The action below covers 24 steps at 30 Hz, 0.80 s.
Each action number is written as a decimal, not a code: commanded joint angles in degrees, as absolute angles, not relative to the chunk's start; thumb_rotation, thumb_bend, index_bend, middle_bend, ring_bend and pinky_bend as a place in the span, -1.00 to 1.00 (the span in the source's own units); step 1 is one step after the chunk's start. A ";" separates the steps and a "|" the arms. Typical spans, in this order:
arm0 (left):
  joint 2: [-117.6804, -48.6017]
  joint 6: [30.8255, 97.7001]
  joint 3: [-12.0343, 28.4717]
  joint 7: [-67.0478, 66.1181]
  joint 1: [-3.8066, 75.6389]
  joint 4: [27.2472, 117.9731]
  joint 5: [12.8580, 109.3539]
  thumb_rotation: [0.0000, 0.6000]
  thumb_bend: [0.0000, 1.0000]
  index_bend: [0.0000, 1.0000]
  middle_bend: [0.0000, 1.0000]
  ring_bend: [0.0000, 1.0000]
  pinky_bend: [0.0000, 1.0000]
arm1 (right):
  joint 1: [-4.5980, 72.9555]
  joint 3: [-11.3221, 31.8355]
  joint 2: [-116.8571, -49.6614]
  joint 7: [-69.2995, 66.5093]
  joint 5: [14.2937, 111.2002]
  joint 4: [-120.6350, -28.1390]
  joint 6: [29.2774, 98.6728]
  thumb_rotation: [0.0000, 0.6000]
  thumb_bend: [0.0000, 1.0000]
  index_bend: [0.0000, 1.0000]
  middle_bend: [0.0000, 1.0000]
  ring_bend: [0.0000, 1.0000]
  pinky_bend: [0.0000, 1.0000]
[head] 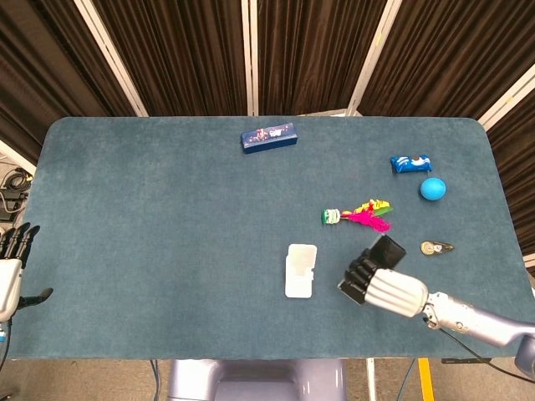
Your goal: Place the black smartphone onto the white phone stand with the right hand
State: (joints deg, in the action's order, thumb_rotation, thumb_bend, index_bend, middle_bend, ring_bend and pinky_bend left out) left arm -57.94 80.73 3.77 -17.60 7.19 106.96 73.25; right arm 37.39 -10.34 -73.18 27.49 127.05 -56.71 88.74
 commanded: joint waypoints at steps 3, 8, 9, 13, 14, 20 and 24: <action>-57.92 80.52 3.88 -17.42 7.29 106.78 72.84 1.00 -1.00 -1.00 -1.00 -1.00 -1.00 | 42.65 -6.75 -68.93 37.50 132.63 -64.91 87.09 1.00 -0.10 0.01 0.06 -0.20 -0.22; -57.94 80.11 4.11 -17.35 7.52 106.57 72.11 1.00 -1.00 -1.00 -1.00 -1.00 -1.00 | 44.78 -5.24 -68.82 41.95 134.41 -67.44 83.59 1.00 -0.09 0.02 0.06 -0.21 -0.30; -57.96 80.01 4.13 -17.37 7.59 106.55 72.01 1.00 -1.00 -1.00 -1.00 -1.00 -1.00 | 45.36 -4.87 -69.01 43.30 134.80 -67.76 82.13 1.00 -0.09 0.03 0.06 -0.21 -0.32; -58.12 79.62 4.08 -17.73 7.81 106.43 71.70 1.00 -1.00 -1.00 -1.00 -1.00 -1.00 | 46.67 -3.16 -69.78 47.72 133.87 -69.75 76.05 1.00 -0.09 0.03 0.07 -0.22 -0.34; -58.17 79.53 4.09 -17.79 7.87 106.39 71.57 1.00 -1.00 -1.00 -1.00 -1.00 -1.00 | 46.96 -2.83 -69.84 48.58 133.55 -70.43 74.53 1.00 -0.09 0.03 0.08 -0.22 -0.34; -58.54 78.89 4.32 -18.39 8.35 105.94 70.51 1.00 -1.00 -1.00 -1.00 -1.00 -1.00 | 48.47 -1.53 -69.33 54.17 132.13 -74.90 65.20 1.00 -0.09 0.04 0.09 -0.22 -0.37; -58.66 78.48 4.45 -18.59 8.64 105.76 69.90 1.00 -1.00 -1.00 -1.00 -1.00 -1.00 | 49.13 -0.72 -68.93 56.94 130.89 -78.91 60.10 1.00 -0.09 0.05 0.10 -0.22 -0.37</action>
State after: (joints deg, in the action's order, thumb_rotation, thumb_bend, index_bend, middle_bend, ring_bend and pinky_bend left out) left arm -58.64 78.51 4.42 -18.58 8.61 105.79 69.94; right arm 48.36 -1.53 -69.22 54.91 131.85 -76.56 62.71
